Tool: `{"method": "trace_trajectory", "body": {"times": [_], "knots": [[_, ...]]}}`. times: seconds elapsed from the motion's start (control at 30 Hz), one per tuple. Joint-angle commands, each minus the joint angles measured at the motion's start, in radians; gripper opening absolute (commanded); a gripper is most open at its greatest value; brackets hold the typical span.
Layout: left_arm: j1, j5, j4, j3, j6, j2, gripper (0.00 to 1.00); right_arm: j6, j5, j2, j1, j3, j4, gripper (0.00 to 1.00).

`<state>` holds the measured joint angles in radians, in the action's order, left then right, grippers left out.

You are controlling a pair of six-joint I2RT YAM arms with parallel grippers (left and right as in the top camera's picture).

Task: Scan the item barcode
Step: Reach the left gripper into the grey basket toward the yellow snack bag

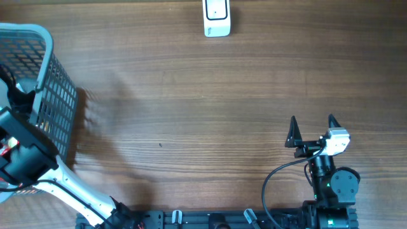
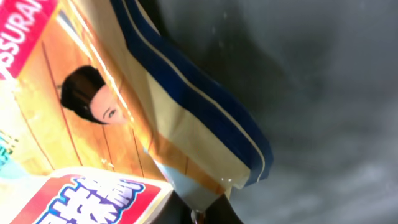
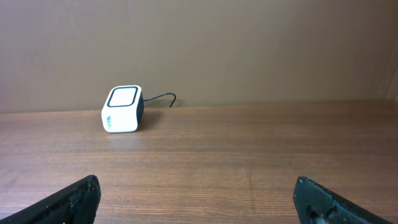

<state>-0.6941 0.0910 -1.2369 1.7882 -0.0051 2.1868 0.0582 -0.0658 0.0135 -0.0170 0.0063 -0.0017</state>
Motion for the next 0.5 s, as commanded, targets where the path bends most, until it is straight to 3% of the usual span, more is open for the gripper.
{"method": "trace_trajectory", "body": {"times": [0.0,0.23,0.47], "knots": [[-0.003,-0.012,-0.074,0.132,-0.030,-0.018,0.04,-0.004,0.014,-0.006,-0.004,-0.001,0.002,1.00],[-0.004,-0.293,-0.013,0.243,-0.063,-0.284,0.04,-0.003,0.014,-0.006,-0.004,-0.001,0.002,1.00],[-0.004,-0.366,0.129,0.243,-0.063,-0.584,0.04,-0.003,0.014,-0.006,-0.004,-0.001,0.002,1.00]]}}
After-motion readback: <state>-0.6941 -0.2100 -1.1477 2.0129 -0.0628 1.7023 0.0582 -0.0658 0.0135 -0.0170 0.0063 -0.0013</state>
